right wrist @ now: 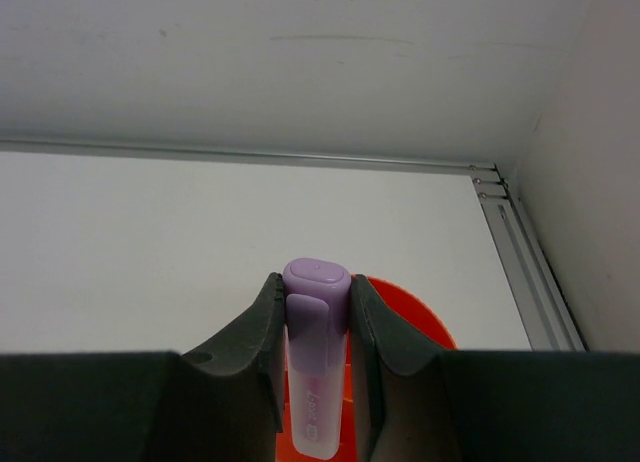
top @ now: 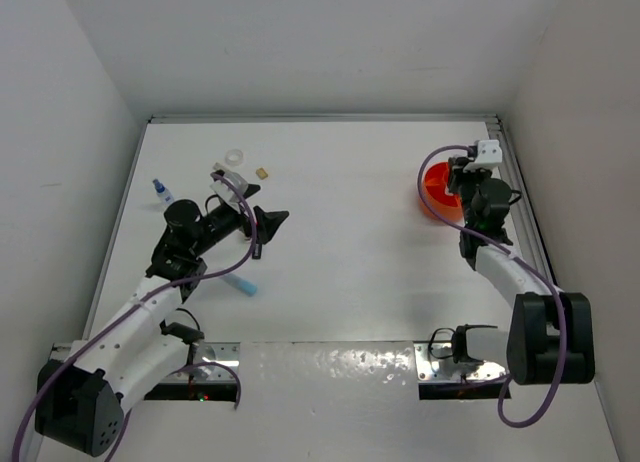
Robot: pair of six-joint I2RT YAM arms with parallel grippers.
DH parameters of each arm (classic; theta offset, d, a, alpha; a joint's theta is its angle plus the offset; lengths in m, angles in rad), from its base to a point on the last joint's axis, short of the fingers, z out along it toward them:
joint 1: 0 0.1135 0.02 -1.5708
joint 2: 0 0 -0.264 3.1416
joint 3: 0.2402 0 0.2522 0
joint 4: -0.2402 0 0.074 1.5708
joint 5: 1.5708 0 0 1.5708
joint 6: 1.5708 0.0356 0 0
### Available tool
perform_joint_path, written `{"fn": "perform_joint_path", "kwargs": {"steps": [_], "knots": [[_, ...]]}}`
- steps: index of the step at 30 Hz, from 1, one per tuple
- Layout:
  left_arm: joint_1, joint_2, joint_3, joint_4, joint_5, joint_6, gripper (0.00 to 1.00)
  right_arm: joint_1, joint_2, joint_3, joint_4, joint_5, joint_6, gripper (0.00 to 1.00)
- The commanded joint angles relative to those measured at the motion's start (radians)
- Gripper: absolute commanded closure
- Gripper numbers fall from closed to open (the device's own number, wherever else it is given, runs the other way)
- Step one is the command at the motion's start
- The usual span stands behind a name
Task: Sort the stationery into containers
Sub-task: Place the pen in the storage box.
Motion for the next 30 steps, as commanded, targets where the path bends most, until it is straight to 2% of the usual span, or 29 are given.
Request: {"fn": "perform_joint_path", "kwargs": {"steps": [1, 8, 15, 23, 30], "knots": [[0.014, 0.012, 0.021, 0.026, -0.011, 0.015, 0.00, 0.004, 0.022, -0.029, 0.158, 0.006, -0.004, 1.00], [0.017, 0.024, 0.028, 0.031, -0.029, 0.032, 0.00, 0.007, 0.031, -0.132, 0.244, 0.037, 0.030, 1.00], [0.017, 0.048, 0.039, 0.044, -0.022, 0.038, 0.00, 0.002, 0.103, -0.145, 0.313, 0.026, 0.010, 1.00], [0.022, 0.058, 0.041, 0.049, -0.028, 0.041, 0.00, 0.002, 0.063, -0.080, 0.313, -0.015, 0.014, 1.00], [0.022, 0.062, 0.036, 0.064, -0.034, 0.044, 0.00, 0.002, 0.125, -0.150, 0.370, 0.021, 0.017, 1.00]]}}
